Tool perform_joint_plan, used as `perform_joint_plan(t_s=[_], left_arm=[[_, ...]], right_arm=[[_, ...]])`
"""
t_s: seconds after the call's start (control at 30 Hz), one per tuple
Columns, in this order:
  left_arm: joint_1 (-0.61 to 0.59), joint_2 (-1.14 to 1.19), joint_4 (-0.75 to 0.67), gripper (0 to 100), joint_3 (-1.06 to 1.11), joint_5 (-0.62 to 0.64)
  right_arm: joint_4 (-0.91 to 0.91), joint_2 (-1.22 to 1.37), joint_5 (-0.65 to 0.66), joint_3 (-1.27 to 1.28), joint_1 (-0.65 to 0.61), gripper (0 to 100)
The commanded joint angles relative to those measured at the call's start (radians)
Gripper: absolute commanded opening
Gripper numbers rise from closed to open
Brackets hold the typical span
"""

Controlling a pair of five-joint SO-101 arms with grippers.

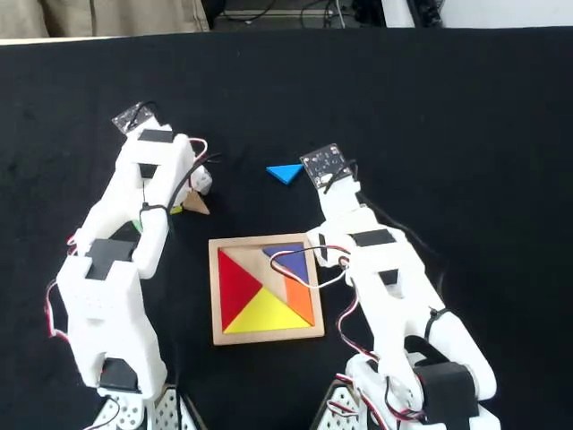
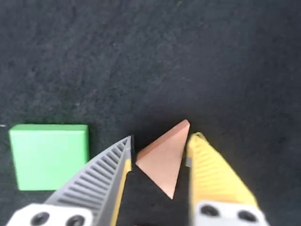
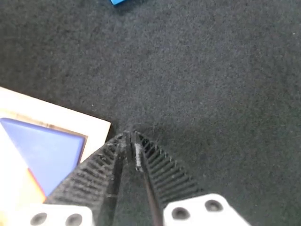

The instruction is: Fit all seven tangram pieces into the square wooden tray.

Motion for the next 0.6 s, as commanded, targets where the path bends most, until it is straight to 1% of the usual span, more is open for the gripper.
perform_joint_plan(t_s=[0.0, 0.07, 0.1, 0.2, 0.33, 0.47, 0.57], left_arm=[[0.061, 0.0, 0.077, 6, -0.082, -0.018], [0.081, 0.0, 0.137, 3, -0.119, -0.089], [0.091, 0.0, 0.169, 3, -0.133, -0.115], [0.104, 0.0, 0.227, 3, -0.156, -0.123], [0.082, -0.014, 0.252, 3, -0.162, -0.13], [0.058, -0.104, 0.282, 3, -0.148, -0.173], [0.05, -0.158, 0.275, 3, -0.116, -0.201]], right_arm=[[-0.015, -0.002, 0.002, -0.004, 0.008, 1.1], [-0.015, -0.002, 0.002, -0.004, 0.008, 1.1], [-0.015, -0.002, 0.002, -0.004, 0.008, 1.1], [-0.015, -0.004, 0.002, -0.004, 0.008, 1.1], [-0.015, -0.007, 0.002, -0.004, 0.009, 1.1], [-0.015, -0.008, 0.002, -0.007, 0.015, 1.1], [-0.015, -0.01, -0.005, -0.015, 0.057, 1.1]])
